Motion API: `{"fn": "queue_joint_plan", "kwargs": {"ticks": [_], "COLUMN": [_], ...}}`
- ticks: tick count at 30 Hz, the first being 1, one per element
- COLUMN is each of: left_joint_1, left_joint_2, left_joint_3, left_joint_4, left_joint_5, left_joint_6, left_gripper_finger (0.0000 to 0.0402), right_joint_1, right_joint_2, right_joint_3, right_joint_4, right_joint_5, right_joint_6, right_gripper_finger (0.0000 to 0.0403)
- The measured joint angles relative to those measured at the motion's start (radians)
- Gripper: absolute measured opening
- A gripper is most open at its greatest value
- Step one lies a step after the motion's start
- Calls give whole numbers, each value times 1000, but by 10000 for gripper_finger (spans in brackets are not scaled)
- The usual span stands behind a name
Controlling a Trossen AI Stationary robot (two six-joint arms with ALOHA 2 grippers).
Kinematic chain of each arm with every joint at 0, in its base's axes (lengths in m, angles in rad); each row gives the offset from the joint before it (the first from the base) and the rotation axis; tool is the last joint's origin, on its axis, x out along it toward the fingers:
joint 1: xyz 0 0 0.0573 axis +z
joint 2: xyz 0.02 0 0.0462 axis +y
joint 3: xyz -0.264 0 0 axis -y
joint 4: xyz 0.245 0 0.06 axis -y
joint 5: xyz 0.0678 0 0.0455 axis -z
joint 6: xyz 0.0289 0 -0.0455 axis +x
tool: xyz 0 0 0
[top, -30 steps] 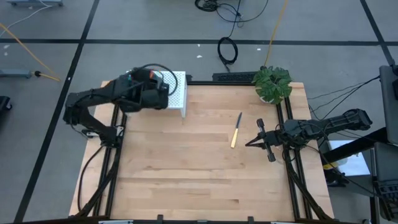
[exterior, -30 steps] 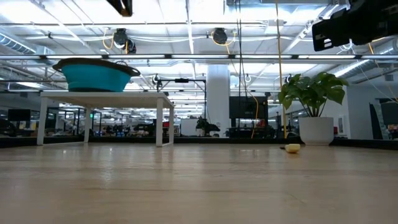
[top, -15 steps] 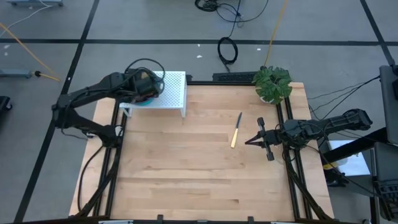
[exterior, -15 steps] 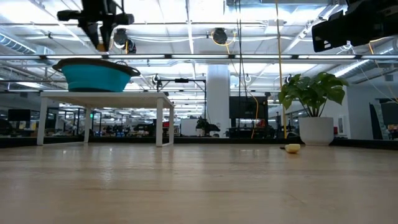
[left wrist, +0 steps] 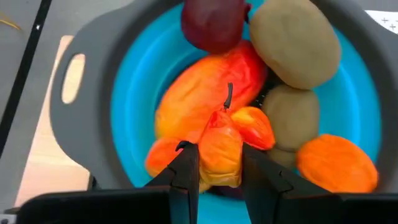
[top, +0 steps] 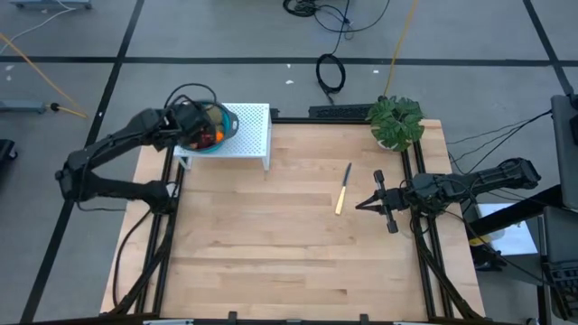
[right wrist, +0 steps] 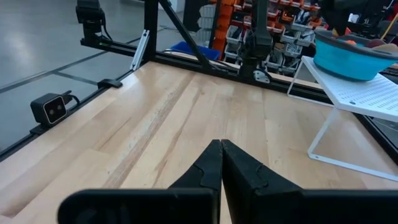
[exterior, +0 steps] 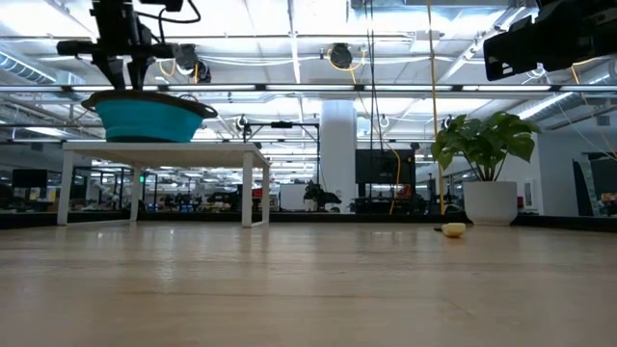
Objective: Pick & Place Fruit
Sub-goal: Put the orange peach into the blue strainer bowl on the shelf, then put the yellow knife on the shelf
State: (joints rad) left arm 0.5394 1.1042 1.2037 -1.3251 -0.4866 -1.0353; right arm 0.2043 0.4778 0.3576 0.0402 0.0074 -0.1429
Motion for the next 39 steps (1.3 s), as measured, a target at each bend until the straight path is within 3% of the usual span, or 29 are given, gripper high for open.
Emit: {"fn": "queue_joint_plan", "kwargs": {"ticks": [9,22,33,39], "left_joint_1": [122,194,194,181], "left_joint_2": [34,68,66,20], "left_joint_3": [-2,-2,2,58], "left_joint_4": [126,124,123,125], "left_joint_5": [53,121,126,145], "left_joint_6": [191,258,297,266], "left_gripper_finger": [85,91,219,247], "right_joint_1": [0,0,0,0], "right_joint_2": [0,0,0,0], "right_joint_3": [0,0,0,0], "right_joint_4": [0,1,1,1], "right_joint_5": [0,0,-5,-7], "right_joint_6": [0,0,0,0], "right_gripper_finger": [0,0,0,0]}}
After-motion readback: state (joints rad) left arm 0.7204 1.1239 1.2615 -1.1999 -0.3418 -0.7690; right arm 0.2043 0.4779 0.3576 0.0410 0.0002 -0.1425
